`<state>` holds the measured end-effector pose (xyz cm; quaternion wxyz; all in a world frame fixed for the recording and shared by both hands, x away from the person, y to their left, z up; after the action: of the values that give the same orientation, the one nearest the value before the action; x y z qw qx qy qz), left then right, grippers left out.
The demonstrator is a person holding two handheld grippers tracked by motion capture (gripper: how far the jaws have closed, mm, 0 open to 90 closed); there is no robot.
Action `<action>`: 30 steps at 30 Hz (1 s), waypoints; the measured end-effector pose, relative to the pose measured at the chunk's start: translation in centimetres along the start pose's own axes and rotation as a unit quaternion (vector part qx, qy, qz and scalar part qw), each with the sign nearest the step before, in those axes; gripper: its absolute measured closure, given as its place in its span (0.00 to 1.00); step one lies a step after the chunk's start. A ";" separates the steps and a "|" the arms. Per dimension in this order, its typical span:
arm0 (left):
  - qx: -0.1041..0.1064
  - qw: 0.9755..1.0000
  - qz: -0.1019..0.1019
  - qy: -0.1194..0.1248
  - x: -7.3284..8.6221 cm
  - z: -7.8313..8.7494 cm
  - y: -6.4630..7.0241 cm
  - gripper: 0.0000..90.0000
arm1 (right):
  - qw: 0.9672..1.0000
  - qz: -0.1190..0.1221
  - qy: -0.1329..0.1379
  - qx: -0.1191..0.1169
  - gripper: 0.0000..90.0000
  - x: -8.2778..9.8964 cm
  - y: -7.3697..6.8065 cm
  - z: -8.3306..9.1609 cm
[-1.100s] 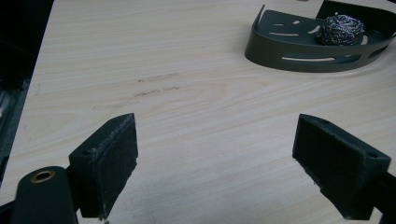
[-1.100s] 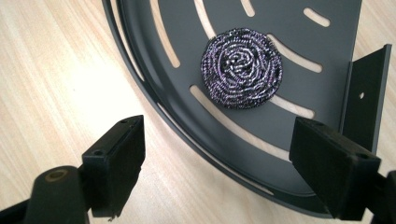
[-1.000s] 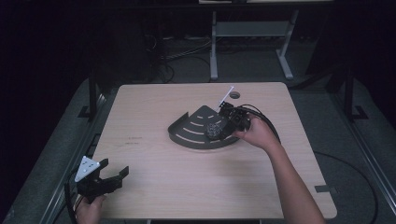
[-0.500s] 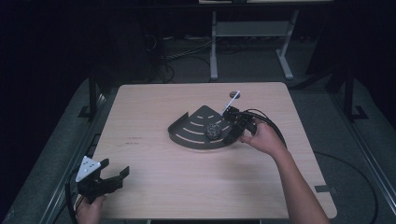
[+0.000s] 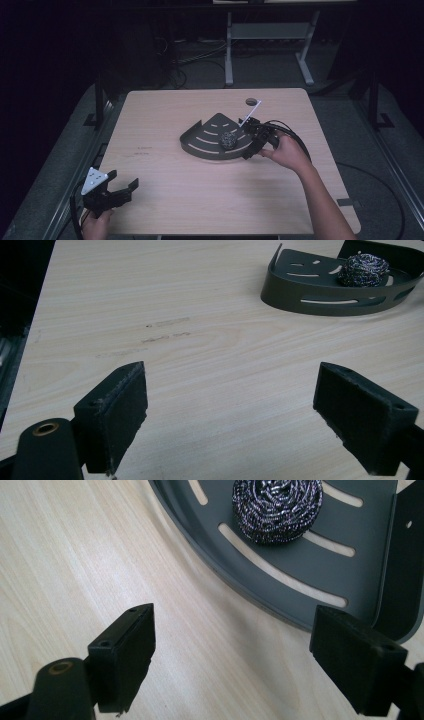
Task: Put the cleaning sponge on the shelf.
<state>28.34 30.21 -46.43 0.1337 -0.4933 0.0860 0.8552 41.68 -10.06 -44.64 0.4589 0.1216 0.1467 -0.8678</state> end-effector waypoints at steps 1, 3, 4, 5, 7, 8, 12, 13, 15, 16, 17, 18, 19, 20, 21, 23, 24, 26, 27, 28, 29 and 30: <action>0.000 1.000 0.000 0.000 0.0 0.0 0.0 0.15 | 1.000 0.000 0.000 -0.001 0.20 0.1 0.0 0.0; 0.000 1.000 0.000 0.000 0.0 0.0 0.0 0.15 | 1.000 -0.001 0.001 -0.001 0.20 0.3 -0.1 0.1; 0.000 1.000 -0.001 0.001 0.0 0.0 0.1 0.15 | 1.000 -0.001 0.000 -0.001 0.20 0.4 -0.1 0.0; 0.000 1.000 -0.001 0.000 0.0 0.0 0.1 0.15 | 1.000 0.001 -0.002 0.001 0.20 0.5 -0.1 0.0; 0.000 1.000 -0.002 -0.001 0.0 0.0 0.1 0.15 | 1.000 0.000 -0.002 0.002 0.20 0.7 -0.2 0.1; 0.000 1.000 -0.002 0.000 0.0 0.0 0.1 0.15 | 1.000 0.001 0.000 0.002 0.20 0.8 -0.2 0.1; 0.000 1.000 -0.001 -0.001 0.0 0.0 0.1 0.15 | 1.000 -0.002 0.000 0.000 0.20 1.2 -0.3 0.1; 0.000 1.000 -0.001 -0.001 0.0 0.0 0.0 0.15 | 1.000 -0.001 0.000 0.000 0.20 1.3 -0.3 0.1; 0.000 1.000 -0.001 0.000 0.0 0.0 0.1 0.15 | 1.000 0.000 0.001 0.000 0.20 1.5 -0.4 0.1; 0.000 1.000 -0.001 0.001 0.0 0.0 0.1 0.15 | 1.000 -0.001 0.001 -0.001 0.20 1.6 -0.5 0.1; 0.000 1.000 -0.001 0.000 0.0 0.0 0.1 0.15 | 1.000 -0.002 0.000 -0.001 0.20 1.7 -0.5 0.1; 0.000 1.000 -0.001 0.001 0.0 0.0 0.1 0.15 | 1.000 -0.002 0.002 -0.001 0.20 1.8 -0.5 0.1; 0.000 1.000 -0.002 0.001 0.0 0.0 0.1 0.15 | 1.000 -0.002 0.000 -0.001 0.20 1.9 -0.6 0.1; -0.001 1.000 -0.002 0.000 0.0 0.0 0.1 0.15 | 1.000 -0.002 -0.002 -0.001 0.19 2.0 -0.6 0.0; 0.000 1.000 -0.002 0.000 0.0 0.0 0.1 0.15 | 1.000 -0.003 -0.003 0.000 0.19 2.1 -0.6 0.0; 0.000 1.000 -0.002 0.000 0.0 0.0 0.1 0.15 | 1.000 -0.003 0.000 0.001 0.19 2.3 -0.6 0.1; 0.000 1.000 -0.003 0.000 0.0 0.0 0.1 0.15 | 1.000 -0.004 0.001 0.000 0.19 2.4 -0.6 0.1; -0.001 1.000 -0.003 -0.001 0.0 0.0 0.1 0.15 | 1.000 -0.005 0.002 0.000 0.19 2.7 -0.6 0.0; 0.000 1.000 -0.004 -0.001 0.0 0.0 0.1 0.15 | 1.000 -0.005 0.001 0.000 0.20 2.9 -0.6 0.0; -0.001 1.000 -0.004 -0.001 0.0 0.0 0.1 0.15 | 1.000 -0.006 0.001 0.000 0.20 3.0 -0.6 0.0; -0.001 1.000 -0.004 -0.002 0.0 0.0 0.1 0.15 | 1.000 -0.007 0.002 0.000 0.20 3.1 -0.7 0.0; -0.001 1.000 -0.004 -0.001 0.0 0.0 0.1 0.15 | 1.000 -0.007 0.003 0.000 0.20 3.2 -0.7 0.0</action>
<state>28.30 30.09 -46.45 0.1366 -0.4931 0.0829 0.8552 39.33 -12.14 -45.68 0.4523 0.1229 0.1490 -0.8707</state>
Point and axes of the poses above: each handheld gripper's, and its own axes: z roughly backward along the jaws, x roughly out of its underside, y roughly to its right, the point moved 7 cm from there along -z, roughly forward along the jaws, and after that the axes turned 4 degrees about -x, right-handed, at the moved point
